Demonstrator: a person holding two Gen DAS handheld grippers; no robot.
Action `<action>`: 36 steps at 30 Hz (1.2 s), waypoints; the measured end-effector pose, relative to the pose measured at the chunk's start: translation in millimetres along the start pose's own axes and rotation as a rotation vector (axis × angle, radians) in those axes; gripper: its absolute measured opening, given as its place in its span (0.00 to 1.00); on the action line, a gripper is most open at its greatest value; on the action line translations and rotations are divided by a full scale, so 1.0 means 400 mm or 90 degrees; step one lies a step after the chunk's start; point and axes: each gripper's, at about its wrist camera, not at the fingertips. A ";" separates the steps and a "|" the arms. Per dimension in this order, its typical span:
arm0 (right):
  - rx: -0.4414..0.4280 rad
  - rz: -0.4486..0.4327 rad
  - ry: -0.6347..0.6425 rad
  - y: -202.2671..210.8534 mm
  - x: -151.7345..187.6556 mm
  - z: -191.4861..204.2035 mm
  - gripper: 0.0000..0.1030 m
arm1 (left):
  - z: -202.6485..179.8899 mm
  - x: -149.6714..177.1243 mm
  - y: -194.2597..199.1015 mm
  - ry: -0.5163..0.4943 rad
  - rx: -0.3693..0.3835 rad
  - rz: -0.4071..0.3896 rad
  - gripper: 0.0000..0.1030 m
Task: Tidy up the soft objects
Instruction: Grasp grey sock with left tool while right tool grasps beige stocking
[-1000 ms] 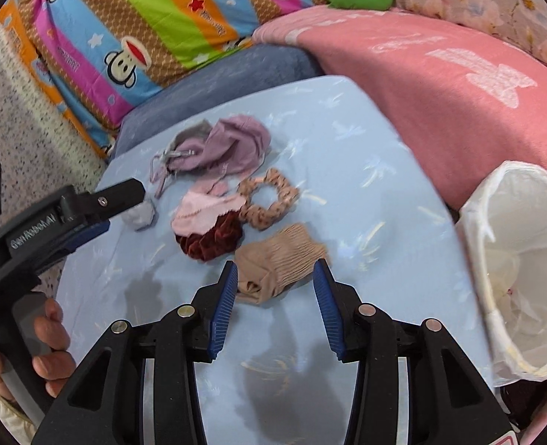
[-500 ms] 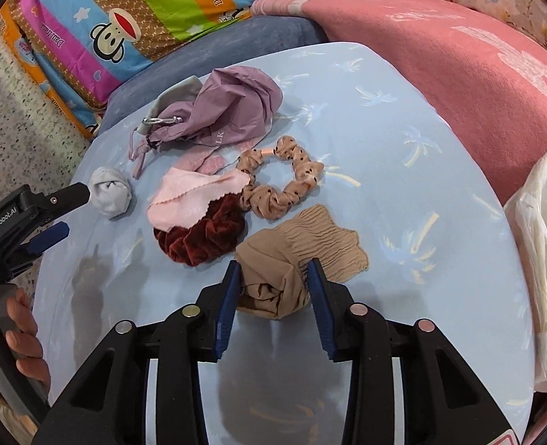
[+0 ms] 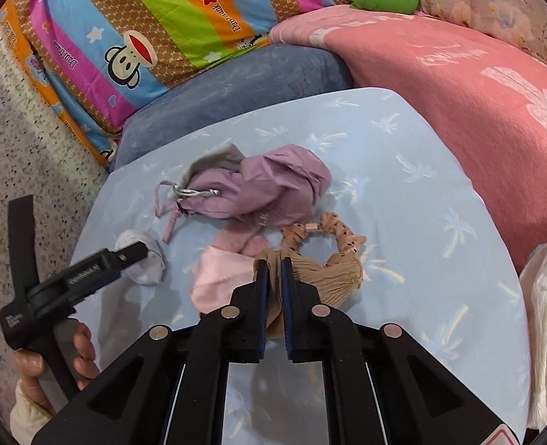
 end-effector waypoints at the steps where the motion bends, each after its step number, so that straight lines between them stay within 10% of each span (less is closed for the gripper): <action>1: -0.002 0.001 0.001 -0.004 -0.002 0.005 0.07 | 0.001 0.000 -0.005 0.001 0.004 0.006 0.50; 8: -0.006 -0.002 0.005 0.002 0.003 0.023 0.07 | -0.003 0.013 0.022 -0.004 0.020 0.000 0.29; 36: 0.017 -0.168 -0.012 0.433 0.029 -0.047 0.07 | -0.364 0.121 0.320 -0.163 0.132 -0.119 0.27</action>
Point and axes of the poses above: each gripper's, at about its wrist camera, not at the fingertips, and y roughly against the way its jaws point, z to its left, x to its underside, and after that the axes turned 13 degrees about -x, right-handed
